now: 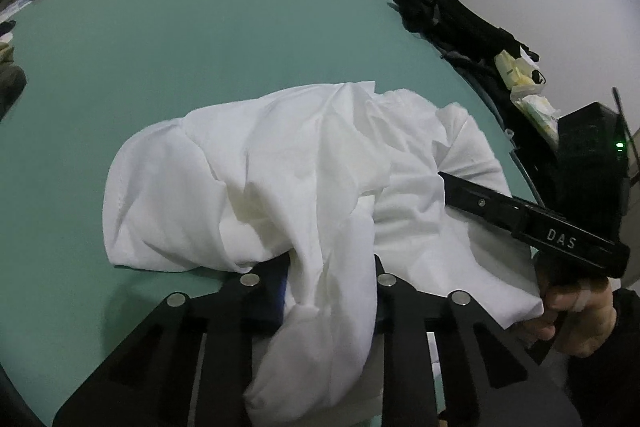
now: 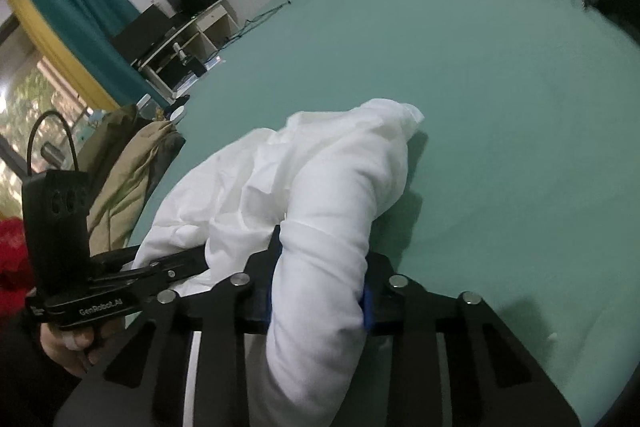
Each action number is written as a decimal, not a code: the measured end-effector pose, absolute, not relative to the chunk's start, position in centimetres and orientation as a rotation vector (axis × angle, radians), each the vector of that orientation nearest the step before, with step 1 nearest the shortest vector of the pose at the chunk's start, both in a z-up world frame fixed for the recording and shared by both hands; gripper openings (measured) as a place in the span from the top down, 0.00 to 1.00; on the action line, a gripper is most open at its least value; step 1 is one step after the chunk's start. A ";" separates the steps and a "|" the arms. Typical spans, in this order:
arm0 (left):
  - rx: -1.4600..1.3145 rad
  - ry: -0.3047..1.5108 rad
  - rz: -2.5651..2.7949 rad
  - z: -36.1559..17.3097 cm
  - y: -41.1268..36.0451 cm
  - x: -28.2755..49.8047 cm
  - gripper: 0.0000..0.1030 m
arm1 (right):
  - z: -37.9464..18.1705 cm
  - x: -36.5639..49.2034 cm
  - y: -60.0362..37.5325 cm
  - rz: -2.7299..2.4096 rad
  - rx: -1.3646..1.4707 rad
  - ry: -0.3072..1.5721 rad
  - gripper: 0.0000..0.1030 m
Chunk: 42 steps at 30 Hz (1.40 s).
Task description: Fold large clothes
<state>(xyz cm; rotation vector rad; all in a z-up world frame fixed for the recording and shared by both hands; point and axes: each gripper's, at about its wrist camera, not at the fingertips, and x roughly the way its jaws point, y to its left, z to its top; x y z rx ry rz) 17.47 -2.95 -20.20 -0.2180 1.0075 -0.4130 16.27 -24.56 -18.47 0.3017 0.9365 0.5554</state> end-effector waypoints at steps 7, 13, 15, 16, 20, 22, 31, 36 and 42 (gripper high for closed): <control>-0.232 0.946 -0.426 -18.4 -2.6 16.7 0.87 | -15.8 15.1 -24.1 0.574 0.264 0.870 0.78; -0.253 0.877 -0.431 -16.3 -1.9 15.5 0.88 | -13.2 14.0 -23.5 0.594 0.241 0.802 0.80; -0.261 0.856 -0.434 -15.4 -1.4 15.2 0.88 | -12.2 13.8 -23.3 0.605 0.245 0.780 0.80; -0.270 0.846 -0.435 -15.0 -1.1 15.2 0.88 | -11.7 13.7 -23.1 0.612 0.246 0.768 0.81; -0.300 0.793 -0.430 -13.0 0.5 14.5 0.88 | -9.6 13.3 -21.8 0.634 0.232 0.721 0.81; -0.311 0.774 -0.426 -12.3 1.4 14.1 0.88 | -8.5 13.2 -21.2 0.647 0.232 0.701 0.81; -0.329 0.680 -0.363 -8.6 7.1 12.2 0.88 | -4.5 13.6 -15.4 0.729 0.195 0.617 0.81; -0.310 0.631 -0.298 -5.7 11.7 11.5 0.88 | -3.1 14.7 -11.1 0.791 0.203 0.580 0.81; -0.301 0.602 -0.208 -4.0 16.6 11.5 0.88 | -2.4 15.4 -5.8 0.870 0.206 0.551 0.81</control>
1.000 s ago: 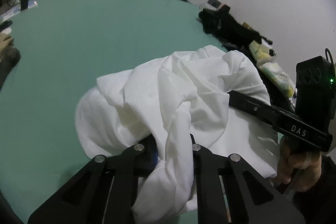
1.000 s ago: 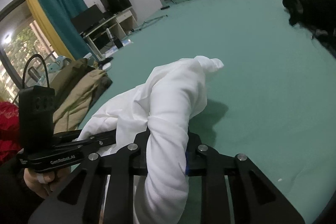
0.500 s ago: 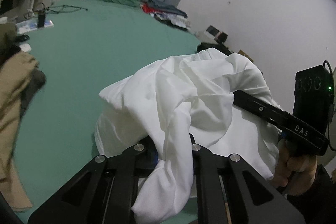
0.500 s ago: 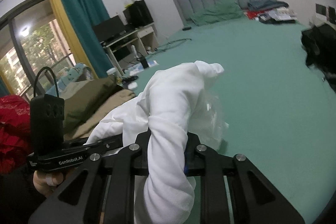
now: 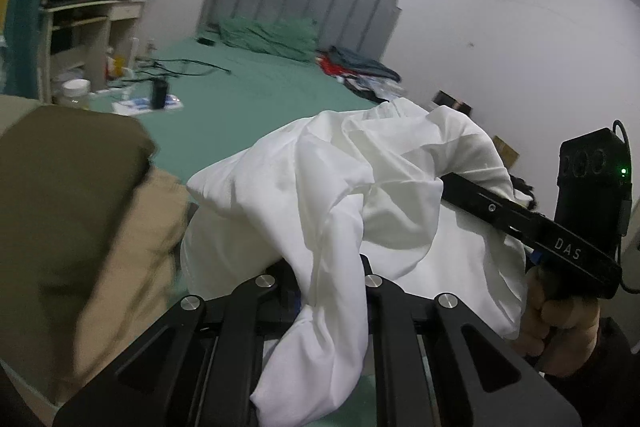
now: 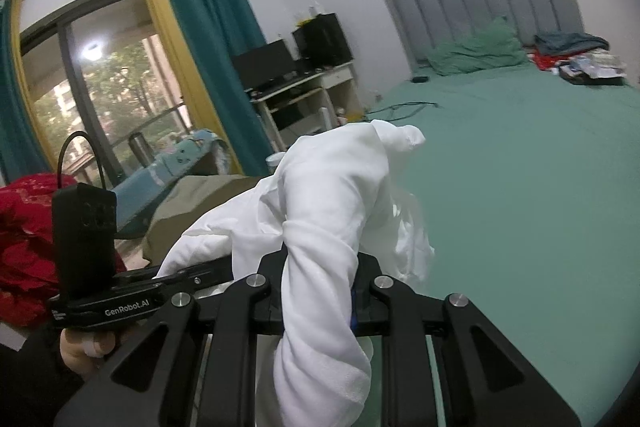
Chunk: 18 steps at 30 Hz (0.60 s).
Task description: Fold large clothes
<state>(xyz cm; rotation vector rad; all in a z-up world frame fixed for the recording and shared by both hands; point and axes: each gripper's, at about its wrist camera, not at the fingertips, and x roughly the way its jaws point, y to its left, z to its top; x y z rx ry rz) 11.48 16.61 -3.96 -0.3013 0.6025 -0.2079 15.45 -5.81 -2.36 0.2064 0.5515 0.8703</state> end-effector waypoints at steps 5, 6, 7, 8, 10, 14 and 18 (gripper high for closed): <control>-0.294 0.595 -0.142 -3.5 20.3 11.9 0.88 | -2.9 16.1 -2.5 0.917 0.218 0.546 0.81; -0.295 0.599 -0.134 -3.7 20.9 12.1 0.88 | -3.2 16.2 -2.0 0.924 0.218 0.546 0.81; -0.297 0.603 -0.130 -4.0 21.2 12.4 0.88 | -3.6 16.4 -1.4 0.929 0.219 0.549 0.81; -0.299 0.609 -0.125 -4.4 21.6 12.6 0.87 | -4.1 16.6 -1.1 0.935 0.222 0.551 0.81; -0.308 0.637 -0.109 -5.4 22.2 13.4 0.87 | -5.2 17.1 -0.6 0.943 0.233 0.557 0.81; -0.304 0.697 -0.101 -7.7 22.7 14.5 0.87 | -8.8 18.5 -0.7 0.940 0.270 0.606 0.81; -0.338 0.785 -0.099 -11.2 23.2 16.9 0.87 | -13.2 20.1 -1.3 0.899 0.316 0.697 0.81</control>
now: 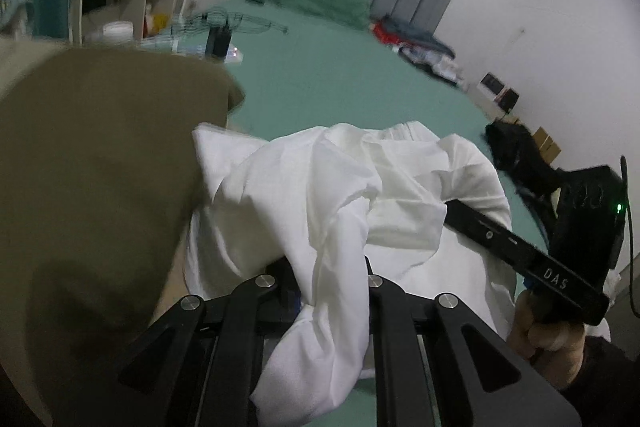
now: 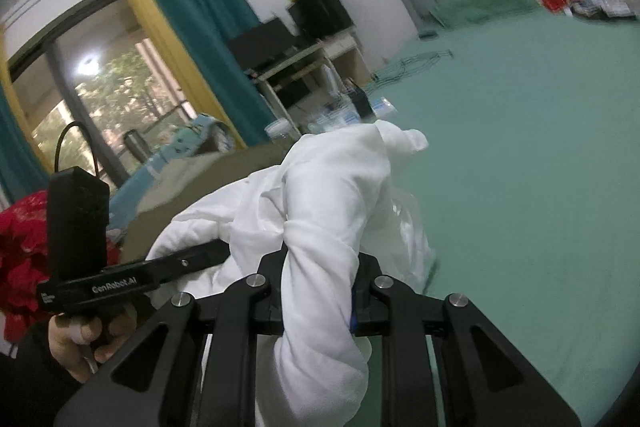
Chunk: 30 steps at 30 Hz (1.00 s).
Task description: Fold large clothes
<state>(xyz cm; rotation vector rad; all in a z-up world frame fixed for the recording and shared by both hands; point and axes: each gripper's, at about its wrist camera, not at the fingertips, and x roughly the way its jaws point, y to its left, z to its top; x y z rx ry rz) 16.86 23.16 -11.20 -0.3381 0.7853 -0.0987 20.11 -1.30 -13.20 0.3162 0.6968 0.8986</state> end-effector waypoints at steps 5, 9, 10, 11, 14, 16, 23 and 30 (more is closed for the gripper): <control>-0.352 0.905 -0.106 -15.4 22.6 19.2 0.87 | -16.7 20.9 -1.9 0.829 0.291 0.788 0.81; -0.372 0.978 -0.121 -17.4 22.4 20.2 0.84 | -18.2 21.9 -3.2 0.759 0.291 0.844 0.79; -0.374 1.001 -0.119 -18.1 22.4 20.5 0.82 | -18.3 22.1 -3.3 0.743 0.286 0.856 0.77; -0.380 1.021 -0.115 -18.8 22.4 20.8 0.79 | -18.5 22.2 -3.4 0.730 0.279 0.868 0.77; -0.420 1.055 -0.106 -20.0 22.9 21.1 0.70 | -19.0 22.5 -3.9 0.689 0.256 0.900 0.71; -0.412 1.043 -0.109 -20.1 22.8 21.3 0.69 | -19.4 22.4 -4.1 0.667 0.242 0.915 0.67; -0.377 1.051 -0.086 -19.7 22.0 21.0 0.57 | -19.1 22.4 -4.6 0.591 0.133 0.930 0.49; -0.341 1.049 -0.044 -18.9 21.6 19.9 0.54 | -17.5 22.0 -5.0 0.516 0.015 0.927 0.36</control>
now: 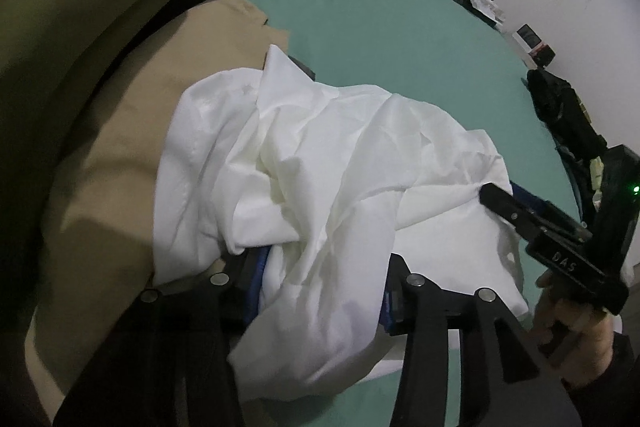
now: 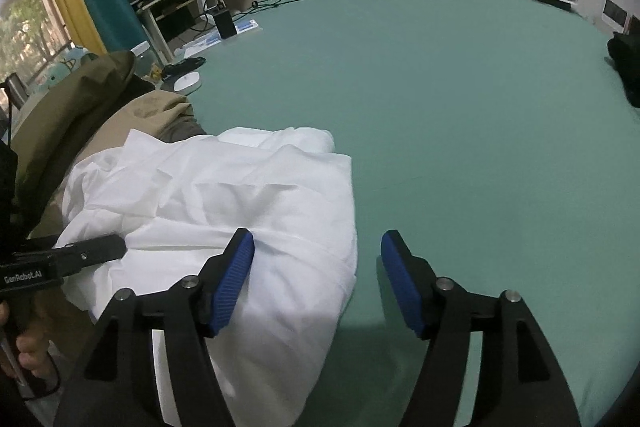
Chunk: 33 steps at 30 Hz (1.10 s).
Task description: Fold large clothes
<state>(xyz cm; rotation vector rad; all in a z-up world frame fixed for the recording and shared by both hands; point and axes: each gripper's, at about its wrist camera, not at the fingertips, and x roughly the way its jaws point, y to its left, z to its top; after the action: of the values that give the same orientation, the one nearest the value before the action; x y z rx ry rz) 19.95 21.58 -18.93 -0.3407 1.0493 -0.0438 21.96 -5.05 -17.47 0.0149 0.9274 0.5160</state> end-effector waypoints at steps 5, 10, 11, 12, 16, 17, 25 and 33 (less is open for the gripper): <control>-0.337 1.053 -0.002 -18.8 21.9 18.9 0.54 | -16.0 21.0 -4.9 0.486 -0.051 0.918 0.36; -0.321 1.063 0.030 -18.8 21.9 18.1 0.54 | -16.1 19.9 -4.6 0.477 -0.135 0.945 0.35; -0.314 1.065 0.037 -18.7 21.8 17.9 0.53 | -16.3 19.7 -4.6 0.477 -0.144 0.950 0.35; -0.312 1.067 0.044 -18.7 22.1 17.5 0.53 | -16.4 19.5 -4.7 0.478 -0.147 0.953 0.35; -0.330 1.057 0.084 -17.8 22.6 16.4 0.53 | -16.2 18.9 -5.2 0.468 -0.148 0.965 0.34; -0.332 1.055 0.091 -17.6 22.7 16.0 0.53 | -16.1 18.8 -5.3 0.465 -0.151 0.967 0.34; -0.359 1.044 0.141 -16.3 23.0 13.3 0.53 | -15.1 17.4 -7.1 0.452 -0.139 0.989 0.34; -0.341 0.995 0.182 -13.4 22.5 10.1 0.53 | -13.6 15.3 -8.9 0.447 -0.116 0.991 0.34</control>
<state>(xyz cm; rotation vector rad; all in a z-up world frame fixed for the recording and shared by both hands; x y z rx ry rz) 10.12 22.49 -13.38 -0.3409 0.9949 0.1820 15.32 -8.95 -13.58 -0.1162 0.9906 0.4472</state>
